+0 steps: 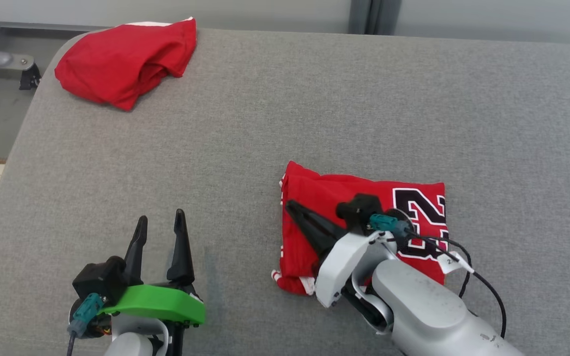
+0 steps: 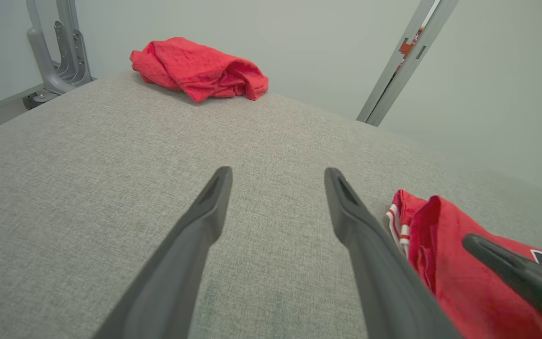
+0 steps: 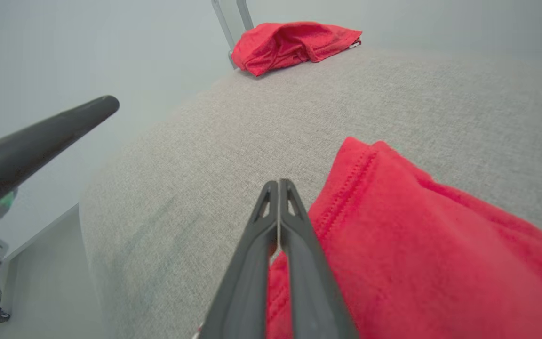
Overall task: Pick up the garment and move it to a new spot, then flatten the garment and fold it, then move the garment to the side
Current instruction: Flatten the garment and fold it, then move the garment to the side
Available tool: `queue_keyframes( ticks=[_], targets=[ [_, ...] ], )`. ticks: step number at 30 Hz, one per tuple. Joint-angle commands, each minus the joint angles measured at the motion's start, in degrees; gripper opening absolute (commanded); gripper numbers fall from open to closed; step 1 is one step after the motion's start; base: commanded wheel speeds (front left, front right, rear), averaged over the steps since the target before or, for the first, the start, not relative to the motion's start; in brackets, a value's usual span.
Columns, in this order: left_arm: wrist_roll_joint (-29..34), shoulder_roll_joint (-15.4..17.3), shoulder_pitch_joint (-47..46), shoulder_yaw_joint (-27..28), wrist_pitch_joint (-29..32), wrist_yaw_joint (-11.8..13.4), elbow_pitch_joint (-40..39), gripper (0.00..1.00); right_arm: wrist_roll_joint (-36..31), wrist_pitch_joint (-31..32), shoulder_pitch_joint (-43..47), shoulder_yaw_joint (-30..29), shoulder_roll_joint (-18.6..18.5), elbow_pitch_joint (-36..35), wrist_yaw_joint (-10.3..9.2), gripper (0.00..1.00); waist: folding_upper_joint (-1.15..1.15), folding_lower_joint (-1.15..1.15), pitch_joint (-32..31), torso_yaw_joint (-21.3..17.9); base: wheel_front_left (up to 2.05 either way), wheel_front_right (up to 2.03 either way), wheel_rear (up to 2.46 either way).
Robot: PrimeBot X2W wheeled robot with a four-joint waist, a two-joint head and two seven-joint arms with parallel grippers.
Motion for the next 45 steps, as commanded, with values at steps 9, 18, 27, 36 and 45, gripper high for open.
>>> queue_keyframes(
  ticks=[9,18,27,36,45],
  targets=[
    [2.7,0.0,-0.3,0.8,-0.1,0.0,0.5,1.0,-8.0,-2.5,5.1,-17.6,-0.2,-4.0,-0.01,1.0,0.0,0.0,-4.9,-6.3,0.0,0.0,0.0],
    [4.1,-1.0,2.6,3.3,-0.1,-0.6,0.9,1.0,-16.4,-2.6,16.4,-32.2,-0.1,-11.8,-0.01,1.0,0.0,0.0,-8.2,-9.1,0.0,0.0,0.0],
    [5.7,-1.9,8.2,6.3,-0.1,-1.3,-1.2,1.0,-17.4,-2.5,27.0,-40.2,-0.1,-18.2,-0.01,1.0,0.0,0.0,-11.2,-9.8,0.0,0.0,0.0],
    [6.6,-2.1,10.6,7.6,-0.1,-1.8,-1.9,1.0,-17.6,-1.8,30.0,-41.4,-0.1,-21.4,-0.01,1.0,0.0,0.0,-12.0,-10.4,0.0,0.0,0.0],
    [6.8,-2.2,10.4,7.4,-0.1,-2.1,-1.2,1.0,-17.6,-1.2,30.5,-41.7,-0.1,-22.3,-0.01,1.0,0.0,0.0,-12.0,-10.3,0.0,0.0,0.0]
  ],
)
